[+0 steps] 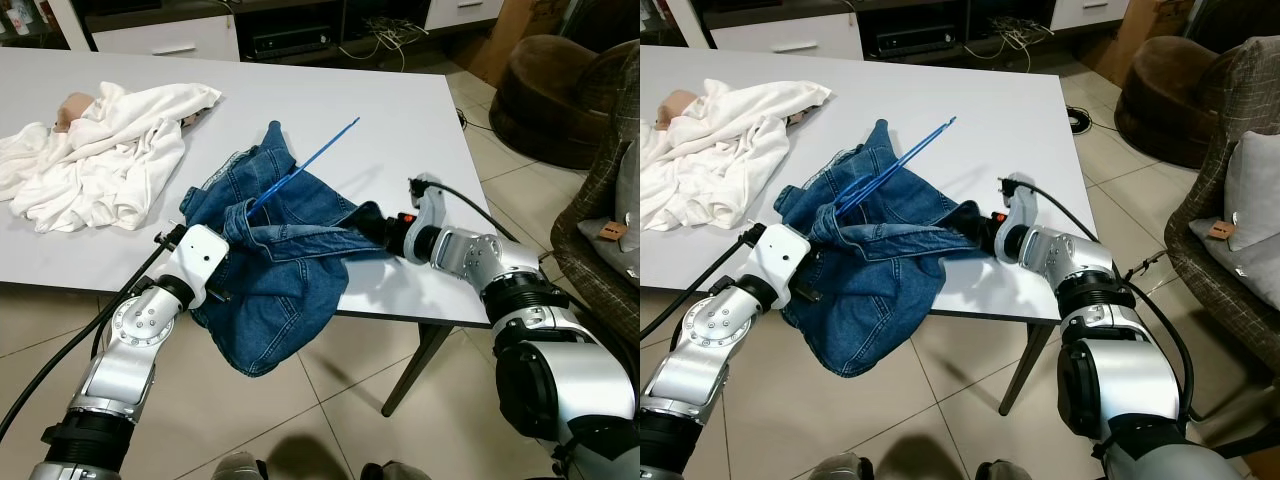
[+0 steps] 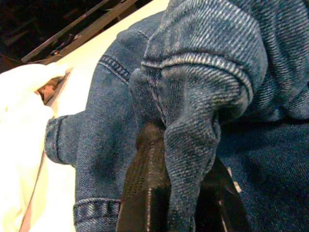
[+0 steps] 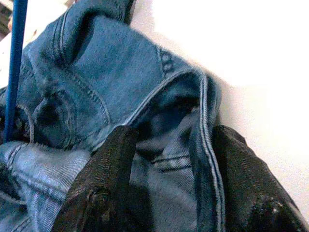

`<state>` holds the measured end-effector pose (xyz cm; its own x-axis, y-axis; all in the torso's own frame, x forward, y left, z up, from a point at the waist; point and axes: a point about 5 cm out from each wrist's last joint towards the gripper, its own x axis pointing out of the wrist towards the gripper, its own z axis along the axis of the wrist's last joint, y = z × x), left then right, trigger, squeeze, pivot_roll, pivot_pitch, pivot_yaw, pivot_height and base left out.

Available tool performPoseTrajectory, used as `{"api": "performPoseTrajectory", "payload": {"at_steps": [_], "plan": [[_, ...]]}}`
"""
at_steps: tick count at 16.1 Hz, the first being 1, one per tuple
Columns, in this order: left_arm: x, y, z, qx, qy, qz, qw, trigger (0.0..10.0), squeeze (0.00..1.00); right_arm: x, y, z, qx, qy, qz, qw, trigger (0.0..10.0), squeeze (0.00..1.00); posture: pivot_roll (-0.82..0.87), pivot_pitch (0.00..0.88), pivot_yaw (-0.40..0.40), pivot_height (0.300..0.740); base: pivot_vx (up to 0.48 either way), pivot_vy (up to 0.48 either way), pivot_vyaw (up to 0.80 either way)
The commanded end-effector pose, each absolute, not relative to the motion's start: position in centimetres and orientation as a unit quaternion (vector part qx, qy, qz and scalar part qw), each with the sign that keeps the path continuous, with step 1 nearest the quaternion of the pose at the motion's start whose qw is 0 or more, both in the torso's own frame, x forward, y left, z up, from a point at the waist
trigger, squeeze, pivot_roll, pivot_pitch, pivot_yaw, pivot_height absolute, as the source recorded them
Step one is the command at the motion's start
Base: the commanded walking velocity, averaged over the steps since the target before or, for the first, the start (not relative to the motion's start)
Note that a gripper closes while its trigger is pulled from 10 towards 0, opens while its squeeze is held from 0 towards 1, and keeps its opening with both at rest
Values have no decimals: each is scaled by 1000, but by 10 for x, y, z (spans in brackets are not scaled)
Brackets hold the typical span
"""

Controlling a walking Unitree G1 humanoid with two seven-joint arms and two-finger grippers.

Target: Hang hanger

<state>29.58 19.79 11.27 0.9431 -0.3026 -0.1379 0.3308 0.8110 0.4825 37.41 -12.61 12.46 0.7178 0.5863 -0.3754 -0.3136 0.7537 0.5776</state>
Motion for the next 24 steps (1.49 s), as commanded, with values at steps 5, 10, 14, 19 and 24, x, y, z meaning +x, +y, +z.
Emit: {"api": "performPoseTrajectory", "payload": {"at_steps": [5, 10, 14, 19, 24], "plan": [[296, 195, 113, 259, 22, -168, 951, 10000, 0, 380, -111, 153, 255, 227, 299, 891, 10000, 0, -2, 54, -23, 740, 0, 0, 0], [297, 196, 113, 260, 24, -169, 950, 10000, 0, 381, -119, 153, 254, 224, 279, 898, 10000, 0, -2, 52, -21, 740, 0, 0, 0], [298, 196, 114, 263, 23, -170, 949, 10000, 0, 382, -133, 149, 160, 210, 249, 932, 10000, 0, -5, 46, -16, 740, 0, 0, 0], [300, 196, 116, 265, 20, -170, 949, 10000, 0, 368, -139, 139, 39, 214, 324, 921, 10000, 0, -5, 43, -14, 740, 0, 0, 0], [300, 195, 116, 264, 19, -172, 949, 10000, 0, 372, -127, 141, 149, 217, 307, 915, 10000, 0, -9, 44, -15, 740, 0, 0, 0]]}}
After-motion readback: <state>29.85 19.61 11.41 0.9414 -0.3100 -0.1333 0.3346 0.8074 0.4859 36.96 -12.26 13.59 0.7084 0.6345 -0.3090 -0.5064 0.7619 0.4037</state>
